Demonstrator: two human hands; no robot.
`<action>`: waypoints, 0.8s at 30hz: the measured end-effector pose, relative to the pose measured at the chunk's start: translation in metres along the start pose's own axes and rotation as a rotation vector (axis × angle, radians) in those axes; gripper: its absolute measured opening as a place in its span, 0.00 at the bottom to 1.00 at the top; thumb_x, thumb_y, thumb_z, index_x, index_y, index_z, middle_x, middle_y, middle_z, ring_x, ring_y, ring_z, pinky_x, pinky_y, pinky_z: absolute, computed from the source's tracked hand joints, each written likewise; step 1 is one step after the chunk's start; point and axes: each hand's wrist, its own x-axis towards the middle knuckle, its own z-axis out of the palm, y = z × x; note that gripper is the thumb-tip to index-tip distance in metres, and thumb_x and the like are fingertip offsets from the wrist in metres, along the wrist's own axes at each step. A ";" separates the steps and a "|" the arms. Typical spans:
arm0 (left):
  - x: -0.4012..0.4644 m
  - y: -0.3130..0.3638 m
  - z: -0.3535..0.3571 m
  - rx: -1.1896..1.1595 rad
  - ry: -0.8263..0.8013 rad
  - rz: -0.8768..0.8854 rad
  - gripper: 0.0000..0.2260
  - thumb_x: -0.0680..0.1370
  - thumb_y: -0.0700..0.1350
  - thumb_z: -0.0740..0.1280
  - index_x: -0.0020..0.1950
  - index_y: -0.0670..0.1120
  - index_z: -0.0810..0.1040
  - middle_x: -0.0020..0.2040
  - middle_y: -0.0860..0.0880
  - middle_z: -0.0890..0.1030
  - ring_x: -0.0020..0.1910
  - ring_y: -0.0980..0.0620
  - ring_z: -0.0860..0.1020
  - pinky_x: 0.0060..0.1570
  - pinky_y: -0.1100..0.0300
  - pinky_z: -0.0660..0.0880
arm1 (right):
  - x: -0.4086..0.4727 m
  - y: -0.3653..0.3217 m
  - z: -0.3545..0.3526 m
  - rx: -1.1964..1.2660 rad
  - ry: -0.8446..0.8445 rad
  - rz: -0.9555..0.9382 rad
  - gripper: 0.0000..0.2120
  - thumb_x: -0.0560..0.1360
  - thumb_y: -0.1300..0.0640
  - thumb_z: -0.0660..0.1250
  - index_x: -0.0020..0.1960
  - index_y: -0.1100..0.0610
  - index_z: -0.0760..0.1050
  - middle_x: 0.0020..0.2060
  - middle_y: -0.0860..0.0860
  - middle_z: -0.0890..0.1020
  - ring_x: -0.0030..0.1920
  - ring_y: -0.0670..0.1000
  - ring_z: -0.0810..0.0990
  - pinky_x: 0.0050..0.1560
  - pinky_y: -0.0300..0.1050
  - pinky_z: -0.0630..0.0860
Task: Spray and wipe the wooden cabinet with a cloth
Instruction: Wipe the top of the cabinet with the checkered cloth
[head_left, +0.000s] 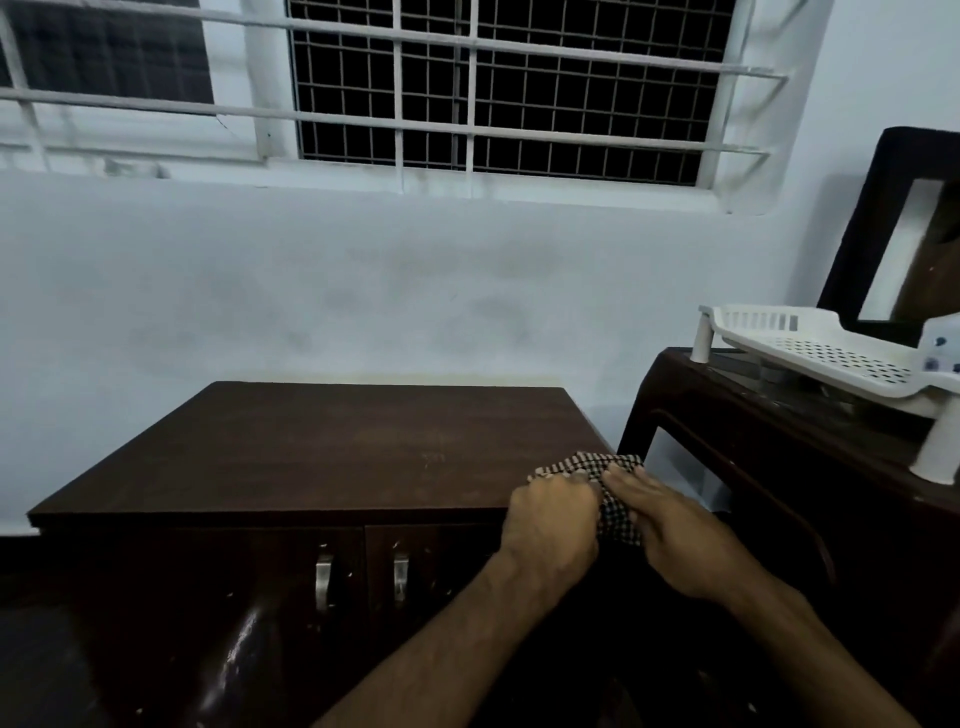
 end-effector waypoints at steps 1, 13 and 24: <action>-0.001 -0.003 0.000 0.002 -0.002 0.015 0.12 0.80 0.45 0.63 0.63 0.47 0.78 0.62 0.47 0.80 0.56 0.40 0.81 0.52 0.47 0.79 | 0.001 -0.002 0.000 -0.008 -0.005 0.015 0.28 0.81 0.67 0.56 0.79 0.51 0.62 0.77 0.40 0.59 0.81 0.47 0.55 0.71 0.27 0.45; -0.060 -0.127 -0.038 -0.016 -0.079 -0.038 0.17 0.80 0.56 0.62 0.69 0.59 0.73 0.63 0.51 0.83 0.59 0.43 0.81 0.57 0.49 0.80 | 0.029 -0.134 0.029 -0.105 -0.101 -0.099 0.30 0.81 0.62 0.55 0.82 0.50 0.57 0.81 0.45 0.57 0.82 0.51 0.52 0.81 0.49 0.49; -0.040 -0.195 -0.064 -0.074 -0.270 -0.221 0.16 0.83 0.51 0.60 0.70 0.53 0.78 0.63 0.43 0.82 0.62 0.42 0.80 0.60 0.54 0.75 | 0.111 -0.186 0.042 0.032 -0.345 -0.076 0.28 0.81 0.61 0.51 0.81 0.50 0.58 0.82 0.50 0.55 0.82 0.58 0.49 0.81 0.56 0.49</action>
